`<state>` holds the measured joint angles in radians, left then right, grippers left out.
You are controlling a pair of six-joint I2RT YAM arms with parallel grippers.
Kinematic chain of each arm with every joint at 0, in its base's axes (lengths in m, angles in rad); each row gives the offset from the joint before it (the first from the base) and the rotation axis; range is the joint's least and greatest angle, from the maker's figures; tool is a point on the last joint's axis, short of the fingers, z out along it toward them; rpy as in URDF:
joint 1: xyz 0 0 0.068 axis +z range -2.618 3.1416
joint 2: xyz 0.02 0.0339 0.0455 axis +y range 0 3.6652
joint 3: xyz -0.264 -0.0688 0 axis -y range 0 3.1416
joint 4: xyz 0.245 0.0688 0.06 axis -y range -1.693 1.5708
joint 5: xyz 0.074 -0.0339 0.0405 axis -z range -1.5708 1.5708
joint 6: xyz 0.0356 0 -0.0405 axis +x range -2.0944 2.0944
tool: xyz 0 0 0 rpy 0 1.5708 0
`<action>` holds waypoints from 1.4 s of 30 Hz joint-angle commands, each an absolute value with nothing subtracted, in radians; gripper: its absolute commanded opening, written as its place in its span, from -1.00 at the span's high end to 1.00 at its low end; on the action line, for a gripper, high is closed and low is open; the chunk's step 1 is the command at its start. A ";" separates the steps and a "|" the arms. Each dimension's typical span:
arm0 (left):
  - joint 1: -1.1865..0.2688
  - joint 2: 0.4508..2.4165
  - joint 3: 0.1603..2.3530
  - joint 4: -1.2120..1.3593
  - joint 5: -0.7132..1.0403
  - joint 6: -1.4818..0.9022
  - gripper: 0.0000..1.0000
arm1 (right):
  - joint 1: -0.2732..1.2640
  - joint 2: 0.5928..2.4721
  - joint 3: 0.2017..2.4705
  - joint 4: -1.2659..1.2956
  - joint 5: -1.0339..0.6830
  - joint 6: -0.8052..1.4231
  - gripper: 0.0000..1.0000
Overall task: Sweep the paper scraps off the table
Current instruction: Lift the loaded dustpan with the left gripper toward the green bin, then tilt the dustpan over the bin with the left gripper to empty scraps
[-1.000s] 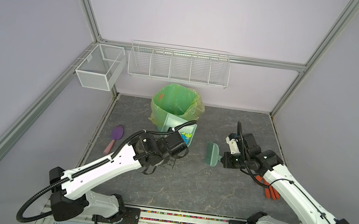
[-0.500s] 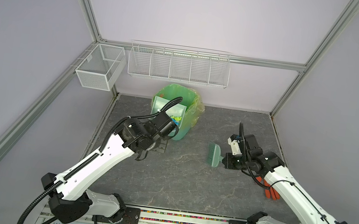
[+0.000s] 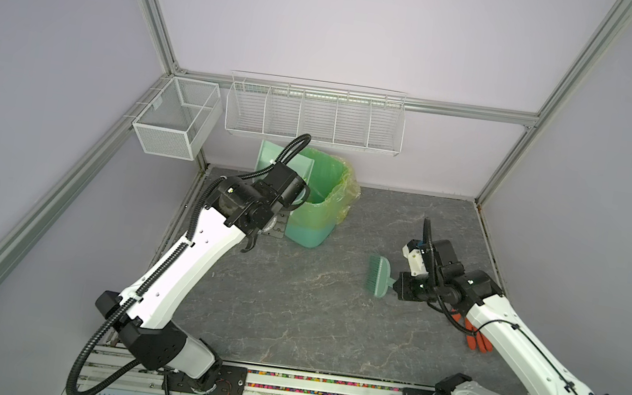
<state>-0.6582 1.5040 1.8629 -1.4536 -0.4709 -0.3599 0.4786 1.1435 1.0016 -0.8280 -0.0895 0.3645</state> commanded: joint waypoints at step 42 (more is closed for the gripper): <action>-0.775 2.014 2.156 -1.709 -1.427 -0.225 1.00 | 0.452 1.132 0.974 -0.769 -0.110 0.316 0.86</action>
<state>-0.7761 2.0254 2.1746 -1.6066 -1.3605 -0.2222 0.4576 1.1233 0.9878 -0.7994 -0.0956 0.3286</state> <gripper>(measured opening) 0.050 0.115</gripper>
